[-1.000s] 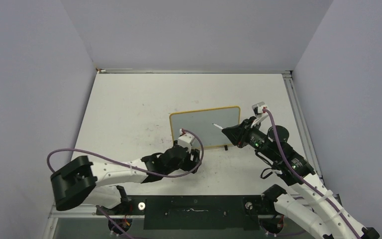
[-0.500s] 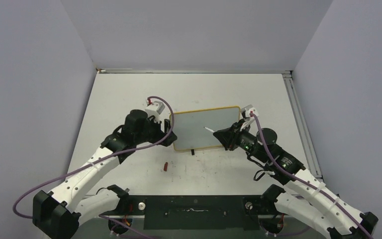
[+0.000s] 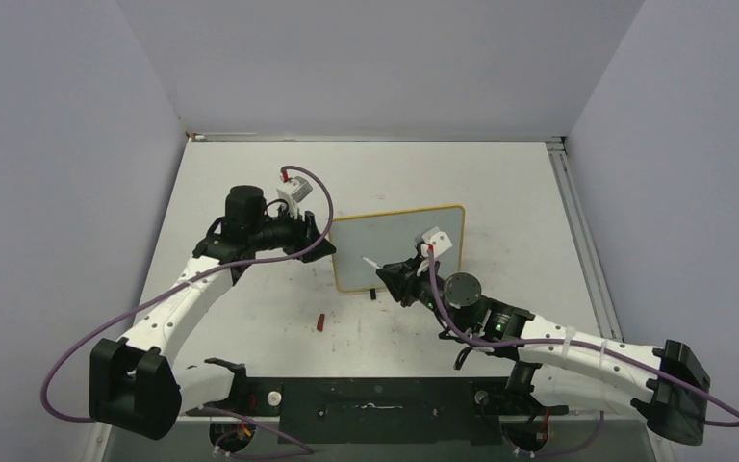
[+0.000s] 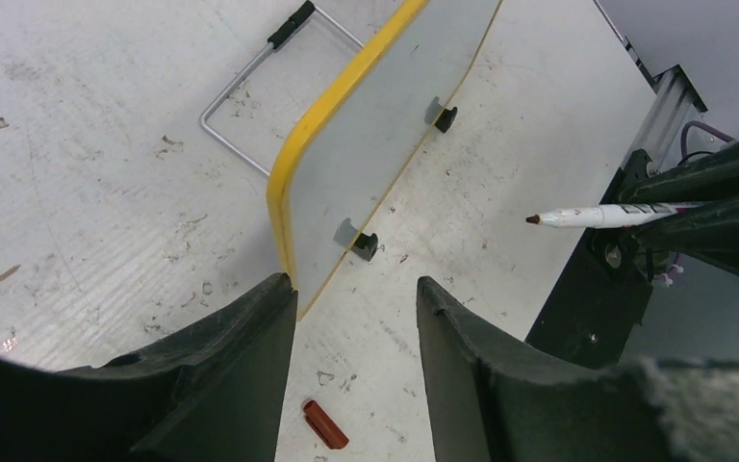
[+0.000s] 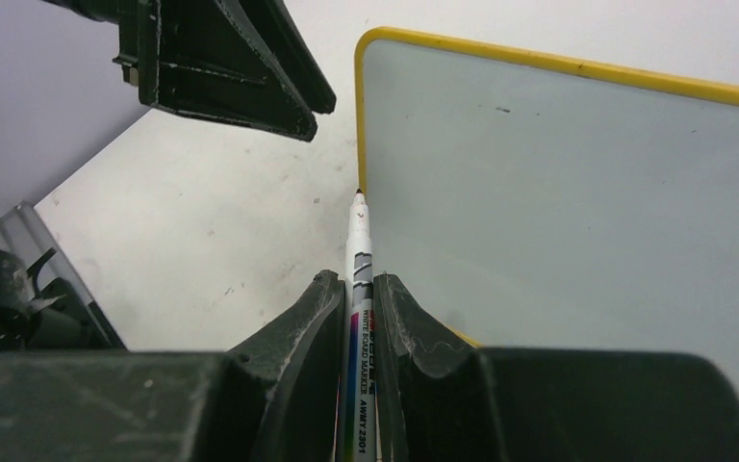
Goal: Write a sentence on the whiteboard
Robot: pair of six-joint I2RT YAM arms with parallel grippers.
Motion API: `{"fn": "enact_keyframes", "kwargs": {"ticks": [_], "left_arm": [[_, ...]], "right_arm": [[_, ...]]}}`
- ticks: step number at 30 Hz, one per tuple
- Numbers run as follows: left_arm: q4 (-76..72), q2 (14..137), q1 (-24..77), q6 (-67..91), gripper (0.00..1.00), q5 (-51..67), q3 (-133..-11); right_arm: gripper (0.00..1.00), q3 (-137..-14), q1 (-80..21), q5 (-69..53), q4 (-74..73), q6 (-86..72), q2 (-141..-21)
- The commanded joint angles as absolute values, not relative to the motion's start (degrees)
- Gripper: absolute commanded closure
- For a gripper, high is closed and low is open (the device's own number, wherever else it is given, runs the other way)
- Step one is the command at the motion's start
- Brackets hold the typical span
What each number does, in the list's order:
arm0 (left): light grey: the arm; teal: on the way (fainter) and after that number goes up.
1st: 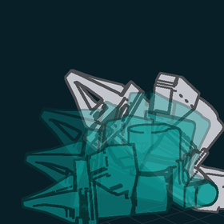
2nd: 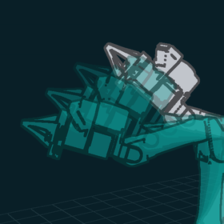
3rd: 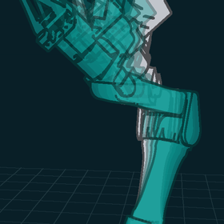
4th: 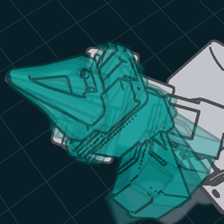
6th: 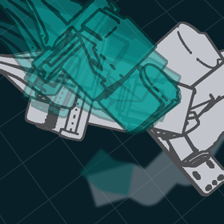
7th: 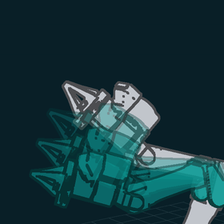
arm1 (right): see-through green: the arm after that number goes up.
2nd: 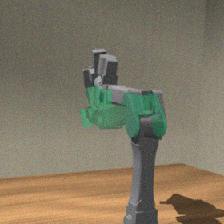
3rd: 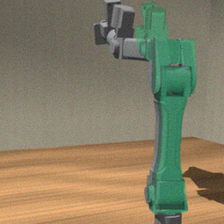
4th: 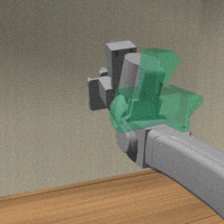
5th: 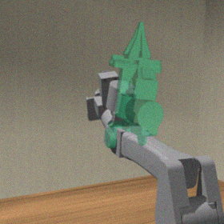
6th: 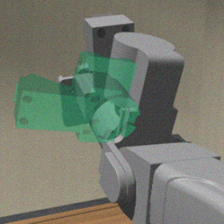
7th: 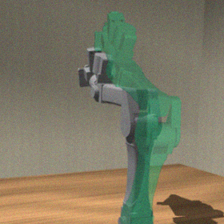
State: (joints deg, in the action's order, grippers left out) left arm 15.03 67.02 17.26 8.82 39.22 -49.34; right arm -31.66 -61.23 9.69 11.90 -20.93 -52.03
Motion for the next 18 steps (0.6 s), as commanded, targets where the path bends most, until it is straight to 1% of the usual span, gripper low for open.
{"fn": "enact_keyframes", "kwargs": {"ticks": [1, 9, 10, 15, 18], "left_arm": [[8.31, 69.53, 16.79, 6.89, 0.54, 46.02, -53.17], [6.11, 72.58, 16.79, 7.60, 0.67, 45.74, -52.50], [6.21, 72.74, 16.79, 7.49, 0.68, 45.39, -52.57], [6.02, 73.17, 16.79, 7.45, 0.72, 42.85, -52.38], [5.55, 73.79, 16.87, 7.98, 0.74, 42.23, -52.27]], "right_arm": [[0.95, -30.94, -61.59, 16.39, 26.44, -18.42, -55.64], [0.95, -32.99, -61.85, 16.06, 31.58, -16.28, -62.98], [0.95, -33.23, -61.94, 14.02, 31.85, -16.07, -63.66], [0.95, -35.13, -63.22, 17.88, 31.73, -14.07, -66.07], [0.95, -36.30, -65.51, 22.60, 30.97, -12.28, -67.50]]}}
